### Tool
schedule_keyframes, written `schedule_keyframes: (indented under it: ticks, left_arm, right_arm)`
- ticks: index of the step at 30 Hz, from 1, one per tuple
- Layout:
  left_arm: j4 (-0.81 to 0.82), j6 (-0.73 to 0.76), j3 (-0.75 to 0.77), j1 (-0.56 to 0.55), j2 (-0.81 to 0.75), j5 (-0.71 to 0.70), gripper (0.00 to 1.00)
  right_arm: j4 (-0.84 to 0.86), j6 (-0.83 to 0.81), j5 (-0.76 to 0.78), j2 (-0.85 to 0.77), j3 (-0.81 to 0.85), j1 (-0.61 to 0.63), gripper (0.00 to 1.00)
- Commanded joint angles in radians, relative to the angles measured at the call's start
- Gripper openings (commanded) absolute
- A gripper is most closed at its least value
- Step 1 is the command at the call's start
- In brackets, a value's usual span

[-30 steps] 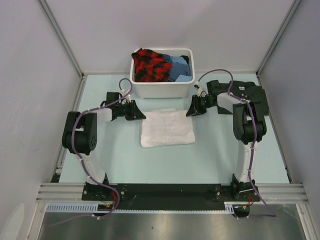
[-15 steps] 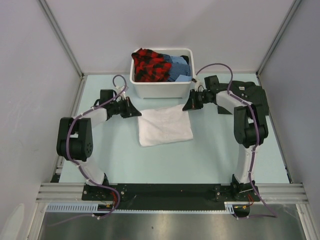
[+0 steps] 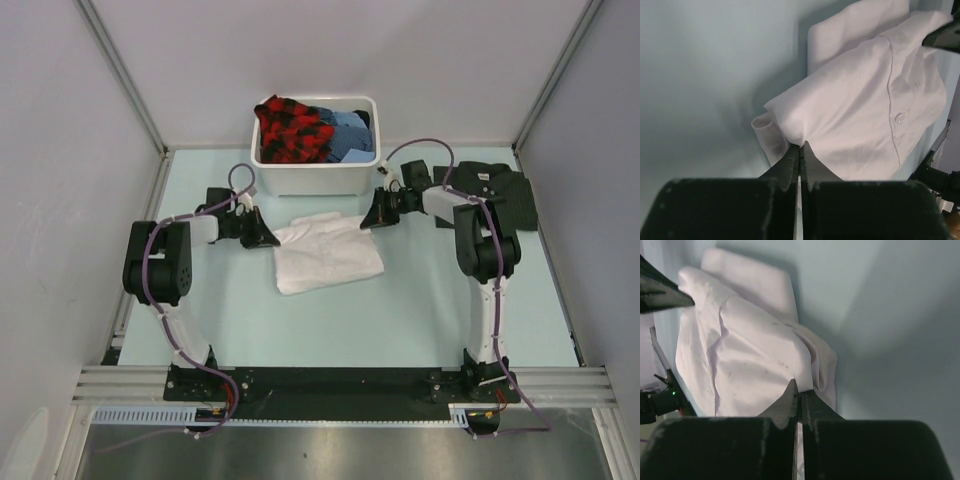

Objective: Fold and stack the long sleeve shirts
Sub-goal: Fold the shirt

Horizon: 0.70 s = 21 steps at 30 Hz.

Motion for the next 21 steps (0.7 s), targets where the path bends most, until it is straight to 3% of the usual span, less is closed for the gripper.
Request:
schedule_keyframes:
  ticks: [1, 9, 16, 21]
  left_arm:
    - [-0.072, 0.062, 0.052, 0.000, 0.013, -0.036, 0.00]
    - [-0.182, 0.165, 0.175, -0.041, 0.092, -0.012, 0.00]
    - [-0.045, 0.109, 0.086, 0.012, -0.069, 0.114, 0.00]
    - [-0.070, 0.084, 0.126, 0.017, 0.053, 0.096, 0.03]
  right_arm:
    - [0.084, 0.085, 0.013, -0.136, -0.187, 0.006, 0.00]
    - [0.119, 0.154, -0.006, -0.299, -0.396, 0.053, 0.00]
    - [0.119, 0.170, 0.005, -0.295, -0.261, 0.000, 0.00]
    - [0.188, 0.177, 0.013, -0.200, -0.256, 0.007, 0.00]
